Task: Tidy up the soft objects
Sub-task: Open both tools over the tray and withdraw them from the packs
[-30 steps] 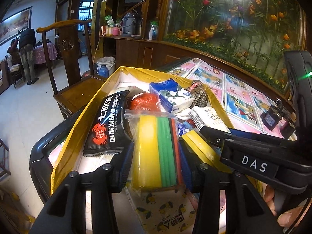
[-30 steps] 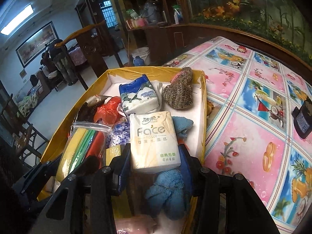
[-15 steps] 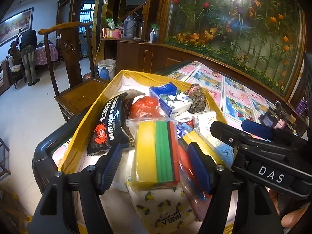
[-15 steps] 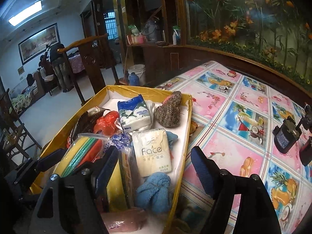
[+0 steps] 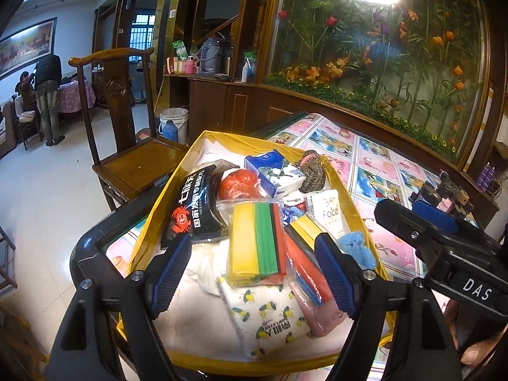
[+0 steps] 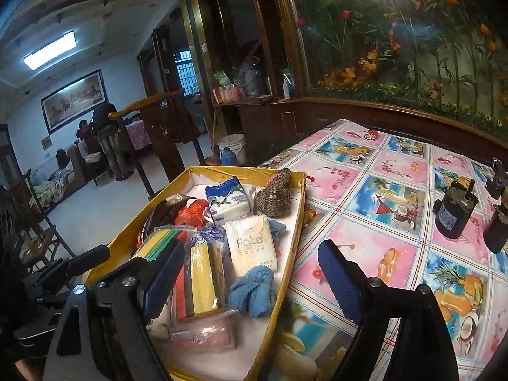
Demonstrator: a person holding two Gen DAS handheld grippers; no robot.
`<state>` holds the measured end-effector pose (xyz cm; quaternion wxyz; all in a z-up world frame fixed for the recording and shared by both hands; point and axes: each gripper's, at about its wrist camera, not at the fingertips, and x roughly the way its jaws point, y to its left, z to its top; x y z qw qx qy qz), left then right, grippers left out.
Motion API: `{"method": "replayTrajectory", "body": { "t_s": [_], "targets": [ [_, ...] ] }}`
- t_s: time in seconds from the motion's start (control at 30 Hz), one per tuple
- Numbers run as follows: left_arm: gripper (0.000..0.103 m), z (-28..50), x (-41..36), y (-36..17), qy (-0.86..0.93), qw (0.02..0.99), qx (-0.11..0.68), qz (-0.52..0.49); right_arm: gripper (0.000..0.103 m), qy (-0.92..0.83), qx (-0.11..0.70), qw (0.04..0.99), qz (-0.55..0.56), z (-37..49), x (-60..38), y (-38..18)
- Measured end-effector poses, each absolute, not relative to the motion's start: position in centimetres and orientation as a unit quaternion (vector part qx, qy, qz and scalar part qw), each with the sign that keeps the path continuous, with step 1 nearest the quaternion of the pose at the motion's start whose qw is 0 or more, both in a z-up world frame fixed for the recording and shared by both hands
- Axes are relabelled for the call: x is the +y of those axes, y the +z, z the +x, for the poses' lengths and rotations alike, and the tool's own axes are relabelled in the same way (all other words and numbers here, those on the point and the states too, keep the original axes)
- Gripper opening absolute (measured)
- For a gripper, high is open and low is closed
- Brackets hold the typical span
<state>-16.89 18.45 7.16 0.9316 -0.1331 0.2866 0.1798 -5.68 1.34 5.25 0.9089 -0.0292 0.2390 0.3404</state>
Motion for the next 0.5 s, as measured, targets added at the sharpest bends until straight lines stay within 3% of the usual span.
{"method": "replayTrajectory", "body": {
  "t_s": [0.13,0.33,0.5],
  "targets": [
    [0.082,-17.8,18.0,7.6,0.176,0.934,0.278,-0.139,0.089,0.339,0.226,0.913,-0.01,-6.7,-1.0,5.3],
    [0.103,-19.6,16.3,9.0,0.199,0.946,0.231,-0.109,0.09,0.316,0.213,0.925,0.005,-7.9,-4.1,5.0],
    [0.103,-19.4,15.5,9.4,0.22,0.944,0.236,-0.065,0.09,0.316,0.218,0.923,0.018,-7.8,-4.8,4.8]
  ]
}}
